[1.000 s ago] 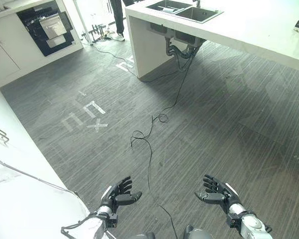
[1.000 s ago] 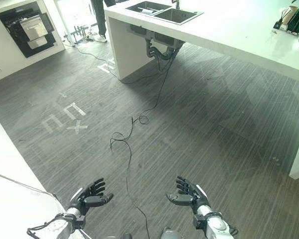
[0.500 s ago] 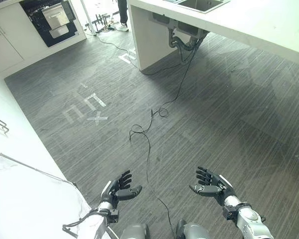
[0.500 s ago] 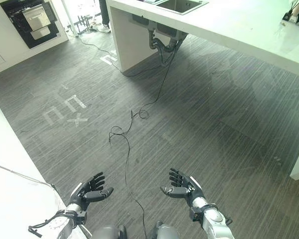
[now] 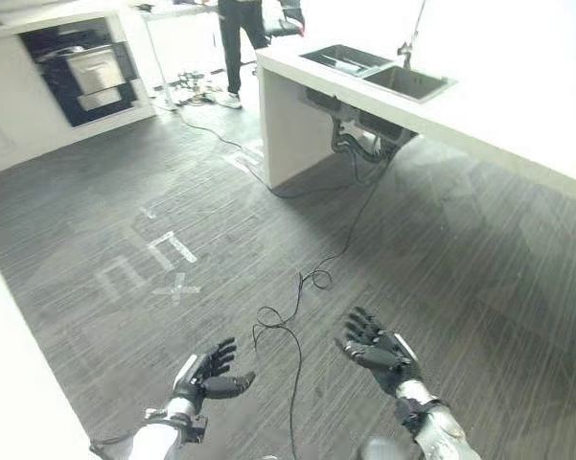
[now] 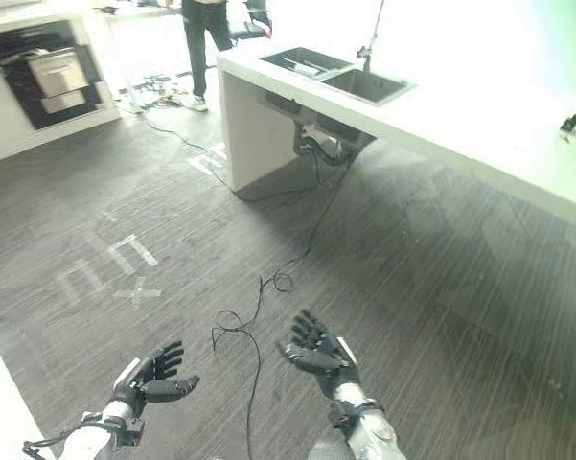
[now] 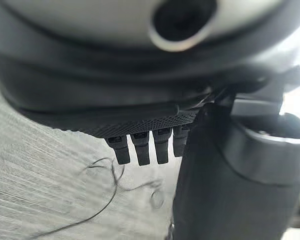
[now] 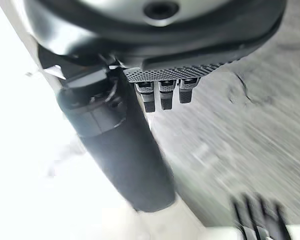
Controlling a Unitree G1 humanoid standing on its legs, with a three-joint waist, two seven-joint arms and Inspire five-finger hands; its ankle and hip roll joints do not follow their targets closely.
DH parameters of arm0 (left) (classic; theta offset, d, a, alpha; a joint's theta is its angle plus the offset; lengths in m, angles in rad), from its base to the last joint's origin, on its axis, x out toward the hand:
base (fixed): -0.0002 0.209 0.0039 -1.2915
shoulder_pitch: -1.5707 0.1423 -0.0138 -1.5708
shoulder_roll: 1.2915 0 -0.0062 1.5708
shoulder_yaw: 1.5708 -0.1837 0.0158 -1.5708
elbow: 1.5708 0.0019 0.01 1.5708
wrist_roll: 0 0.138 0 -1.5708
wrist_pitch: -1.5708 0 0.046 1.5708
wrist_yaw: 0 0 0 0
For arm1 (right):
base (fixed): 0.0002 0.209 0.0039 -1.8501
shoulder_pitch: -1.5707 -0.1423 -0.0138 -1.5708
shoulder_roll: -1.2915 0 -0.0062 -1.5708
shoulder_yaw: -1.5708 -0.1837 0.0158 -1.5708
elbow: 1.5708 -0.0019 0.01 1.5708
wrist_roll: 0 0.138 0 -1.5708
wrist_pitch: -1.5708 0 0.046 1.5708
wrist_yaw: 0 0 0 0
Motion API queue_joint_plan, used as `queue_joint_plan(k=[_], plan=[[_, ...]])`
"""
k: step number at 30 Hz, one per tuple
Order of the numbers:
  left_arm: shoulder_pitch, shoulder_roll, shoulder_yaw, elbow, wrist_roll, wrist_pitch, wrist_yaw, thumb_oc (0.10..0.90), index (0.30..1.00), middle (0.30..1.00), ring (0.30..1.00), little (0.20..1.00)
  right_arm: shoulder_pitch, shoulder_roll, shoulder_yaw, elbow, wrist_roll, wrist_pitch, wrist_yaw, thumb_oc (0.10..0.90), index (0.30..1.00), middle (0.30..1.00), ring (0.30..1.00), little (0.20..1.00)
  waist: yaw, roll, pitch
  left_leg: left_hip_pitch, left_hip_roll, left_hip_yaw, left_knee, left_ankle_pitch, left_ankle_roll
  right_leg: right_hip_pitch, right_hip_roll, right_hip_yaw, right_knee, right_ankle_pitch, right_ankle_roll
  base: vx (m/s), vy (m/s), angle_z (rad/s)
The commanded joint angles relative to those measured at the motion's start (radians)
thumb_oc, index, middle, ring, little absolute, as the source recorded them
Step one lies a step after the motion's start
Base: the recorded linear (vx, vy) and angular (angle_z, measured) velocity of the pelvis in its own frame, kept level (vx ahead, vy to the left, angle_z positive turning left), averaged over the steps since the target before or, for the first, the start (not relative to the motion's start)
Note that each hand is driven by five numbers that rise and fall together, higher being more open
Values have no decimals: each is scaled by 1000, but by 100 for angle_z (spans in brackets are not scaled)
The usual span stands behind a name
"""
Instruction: Place the dishes in the dishwasher.
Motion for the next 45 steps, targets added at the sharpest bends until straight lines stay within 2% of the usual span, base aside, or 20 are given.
queue_joint_plan(k=[1,4,9,10,12,15,17,19,22,24,26,28,30,31,33,34,39,41,44,45], plan=[[-61,29,42,-71,15,-67,-18,800,900,900,900,900,-74,-84,-85,14,39,-89,33,800,900,900,900,900,6,-59,16,-124,62,-41,80,-10,-4,224,-90,27,-413,183,172,492,-137,81],[-55,35,18,-53,65,-94,-28,800,900,900,900,900,-57,-79,-120,32,55,-94,46,800,900,900,900,900,-8,-72,26,-68,51,-40,80,-67,-9,82,-191,52,-413,187,208,519,-155,40],[-37,42,22,-58,79,-83,-21,800,900,900,900,900,-69,-93,-96,25,54,-111,53,800,900,900,900,900,-17,-94,4,24,44,-23,80,-87,-24,134,-176,77,-413,192,175,535,-246,12],[-29,39,24,-59,84,-86,-20,800,900,900,900,900,-77,-101,-90,21,50,-110,50,800,900,900,900,900,-16,-90,-4,53,53,-21,80,-68,-42,152,-160,72,-413,178,159,644,-261,-32],[-6,27,25,-72,112,-95,-11,800,900,900,900,900,-88,-131,-78,2,27,-107,56,800,900,900,900,900,-3,-86,-20,102,78,-12,117,116,-109,203,-124,63,-413,123,106,522,-246,-66],[5,18,42,-94,105,-74,-10,800,900,900,900,900,-90,-168,-75,-16,12,-105,60,800,900,900,900,900,19,-94,-9,-94,124,-64,556,251,-149,283,-87,75,-413,52,32,406,-233,-57],[3,20,42,-93,115,-63,-25,800,900,900,900,900,-92,-183,-86,-8,35,-91,53,800,900,900,900,900,29,-102,16,-263,159,-77,724,271,-129,343,-60,102,-413,20,-3,390,-151,-39],[-3,20,31,-84,121,-72,-21,800,900,900,900,900,-101,-186,-88,5,52,-97,60,800,900,900,900,900,50,-102,44,-312,116,-65,586,234,-91,392,-44,150,-413,0,3,428,62,-39],[17,12,35,-74,119,-71,9,800,900,900,900,900,-103,-161,-68,14,21,-99,45,800,900,900,900,900,80,-80,51,-280,43,-113,80,273,-91,433,-1,242,-413,-27,39,507,197,-128],[48,11,48,-83,138,-81,-4,800,900,900,900,900,-104,-151,-53,15,14,-103,30,800,900,900,900,900,112,-44,56,-393,38,-226,80,269,-112,463,54,305,-413,-39,46,463,144,-183],[70,22,75,-89,140,-110,-37,800,900,900,900,900,-105,-144,-42,0,-4,-111,17,800,900,900,900,900,126,-36,50,-428,33,-197,80,288,-103,490,59,317,-413,-63,54,393,183,-122],[74,36,86,-94,141,-97,-37,800,900,900,900,900,-102,-137,-41,-11,8,-94,10,800,900,900,900,900,119,-41,39,-392,18,-188,80,247,-67,526,57,320,-413,-83,67,391,186,-52],[74,45,85,-93,147,-95,-29,800,900,900,900,900,-95,-130,-44,-25,21,-83,20,800,900,900,900,900,110,-42,26,-355,14,-188,80,207,-37,561,62,307,-413,-32,81,408,134,-76],[67,58,79,-97,156,-83,-21,800,900,900,900,900,-83,-118,-46,-42,7,-76,37,800,900,900,900,900,97,-42,18,-313,11,-174,80,167,-7,549,45,262,-319,79,119,362,118,-47],[66,78,77,-112,172,-55,-13,800,900,900,900,900,-77,-96,-31,-60,-9,-69,24,800,900,900,900,900,93,-28,15,-272,8,-178,80,126,25,413,42,215,-85,156,159,372,47,-82],[69,87,66,-115,172,-47,17,800,900,900,900,900,-88,-87,-6,-56,7,-63,15,800,900,900,900,900,83,-17,22,-228,23,-170,80,92,27,306,42,166,-30,139,160,297,-47,-154],[53,97,62,-122,164,-35,11,800,900,900,900,900,-85,-87,-19,-21,6,-96,50,800,900,900,900,900,54,-15,36,-164,50,-148,80,42,0,276,-86,102,-388,165,148,246,-156,-89],[46,99,50,-112,174,-45,13,800,900,900,900,900,-85,-87,-34,3,1,-105,74,800,900,900,900,900,51,-52,38,-122,45,-120,80,-10,-12,173,-251,155,-413,234,187,352,-326,-49],[63,97,56,-115,167,-50,11,800,900,900,900,900,-77,-84,-48,-11,3,-98,92,800,900,900,900,900,54,-74,36,-90,86,-73,80,-34,-37,171,-290,148,-413,210,204,434,-471,-35],[84,83,62,-114,154,-41,6,800,900,900,900,900,-84,-101,-44,-21,-10,-91,114,800,900,900,900,900,54,-88,19,-56,130,-60,80,-32,-67,196,-256,125,-413,158,197,643,-707,-55]])
